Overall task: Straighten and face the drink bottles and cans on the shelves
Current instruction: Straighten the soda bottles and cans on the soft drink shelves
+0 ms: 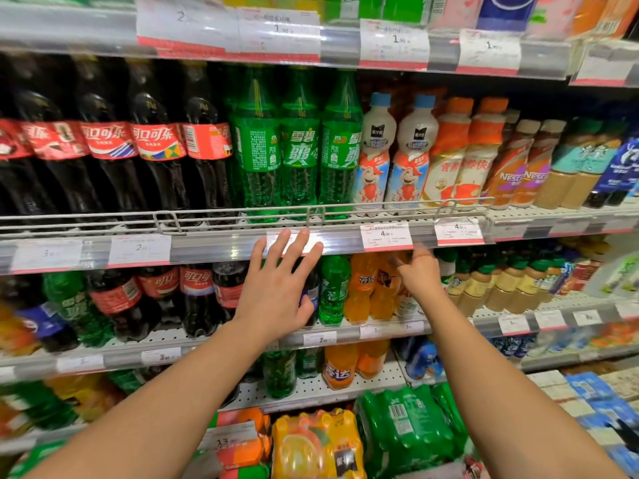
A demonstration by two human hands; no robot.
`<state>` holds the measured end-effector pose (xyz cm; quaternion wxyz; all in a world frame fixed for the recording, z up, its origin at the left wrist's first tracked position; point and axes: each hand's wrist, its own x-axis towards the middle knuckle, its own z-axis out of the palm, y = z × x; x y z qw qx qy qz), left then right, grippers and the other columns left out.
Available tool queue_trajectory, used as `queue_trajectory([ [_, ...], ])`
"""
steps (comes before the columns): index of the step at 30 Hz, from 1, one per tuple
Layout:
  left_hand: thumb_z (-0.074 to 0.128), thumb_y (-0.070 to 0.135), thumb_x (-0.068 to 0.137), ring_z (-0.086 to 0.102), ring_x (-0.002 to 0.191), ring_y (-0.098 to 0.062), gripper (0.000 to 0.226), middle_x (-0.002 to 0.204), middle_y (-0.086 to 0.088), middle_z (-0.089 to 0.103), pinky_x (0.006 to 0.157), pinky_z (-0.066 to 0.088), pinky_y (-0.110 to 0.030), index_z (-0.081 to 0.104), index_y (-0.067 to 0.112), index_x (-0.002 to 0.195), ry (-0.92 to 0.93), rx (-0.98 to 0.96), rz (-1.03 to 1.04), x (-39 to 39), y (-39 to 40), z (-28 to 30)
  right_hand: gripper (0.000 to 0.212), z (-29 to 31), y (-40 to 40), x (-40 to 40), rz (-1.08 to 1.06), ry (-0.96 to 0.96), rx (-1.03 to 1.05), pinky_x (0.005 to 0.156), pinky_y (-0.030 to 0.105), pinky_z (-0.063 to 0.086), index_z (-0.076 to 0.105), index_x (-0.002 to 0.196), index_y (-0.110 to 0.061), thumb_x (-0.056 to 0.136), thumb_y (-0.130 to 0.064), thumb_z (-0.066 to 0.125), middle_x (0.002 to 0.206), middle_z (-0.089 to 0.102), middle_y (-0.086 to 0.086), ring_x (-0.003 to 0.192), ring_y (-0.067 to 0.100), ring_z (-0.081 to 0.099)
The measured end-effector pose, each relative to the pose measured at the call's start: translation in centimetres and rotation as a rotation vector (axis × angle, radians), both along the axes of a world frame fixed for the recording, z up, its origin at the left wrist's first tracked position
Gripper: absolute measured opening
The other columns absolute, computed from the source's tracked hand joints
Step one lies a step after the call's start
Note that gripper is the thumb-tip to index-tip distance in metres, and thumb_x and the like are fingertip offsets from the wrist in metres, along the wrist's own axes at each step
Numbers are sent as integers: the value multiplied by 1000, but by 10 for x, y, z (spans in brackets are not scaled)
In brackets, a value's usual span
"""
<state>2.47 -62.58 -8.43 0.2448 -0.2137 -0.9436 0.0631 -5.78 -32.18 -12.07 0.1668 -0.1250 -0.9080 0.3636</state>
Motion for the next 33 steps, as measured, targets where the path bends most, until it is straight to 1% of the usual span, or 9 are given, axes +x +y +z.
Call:
queue_trajectory([
  [4,55,47,81,14,154,-36,89,168,-6,16,122,14,-60,20,25,160,-8,28,-6,1,0,0,46,4,-1,4,-10,-52,40,84,45,57,55,130,-9,91,-29,71,120,66,19,104,38,64],
  [8,54,46,82,12,155,-34,88,169,-5,14,122,12,-59,19,26,160,-38,35,-31,2,-2,1,59,-3,-27,36,-101,53,81,88,40,50,46,142,-9,90,-24,68,131,54,17,111,34,58],
  [13,48,47,85,9,156,-27,77,169,0,15,125,8,-54,29,29,158,-176,148,-145,2,-13,16,24,-23,-80,78,54,170,39,76,29,42,59,119,-23,95,-24,59,120,56,-4,80,9,60],
  [18,48,37,90,42,140,-21,51,150,2,49,117,34,-48,58,21,137,-126,440,-242,18,-52,37,16,-34,-98,87,280,81,6,84,41,55,64,111,-29,95,-28,61,114,62,-12,70,1,61],
  [22,52,31,87,53,126,-26,50,137,-2,60,107,43,-47,60,17,133,19,489,-106,36,-92,40,27,-17,-112,84,392,101,-90,84,36,56,62,124,-26,96,-28,64,120,62,-11,69,0,63],
  [25,51,32,86,47,129,-28,60,144,-3,54,108,41,-47,48,18,144,-12,483,27,45,-114,37,46,-1,-128,69,457,130,-40,86,35,55,52,141,-20,98,-29,62,137,50,-6,73,-1,64],
  [28,52,36,87,37,140,-34,68,155,-9,41,112,38,-53,38,18,151,-40,395,150,49,-126,28,51,10,-146,51,479,51,61,88,40,53,47,141,-14,97,-35,62,130,51,6,82,11,66],
  [30,60,39,90,22,150,-37,77,165,-10,23,116,33,-56,27,20,157,-95,329,267,50,-130,23,44,13,-156,42,471,-5,104,84,39,49,53,129,-9,96,-37,64,120,54,11,97,27,63],
  [33,63,47,91,-2,155,-36,95,170,-9,-6,122,23,-54,4,25,162,-178,253,383,51,-134,15,28,12,-165,33,449,-38,98,74,34,41,54,95,-9,95,-35,66,100,53,10,95,31,58],
])
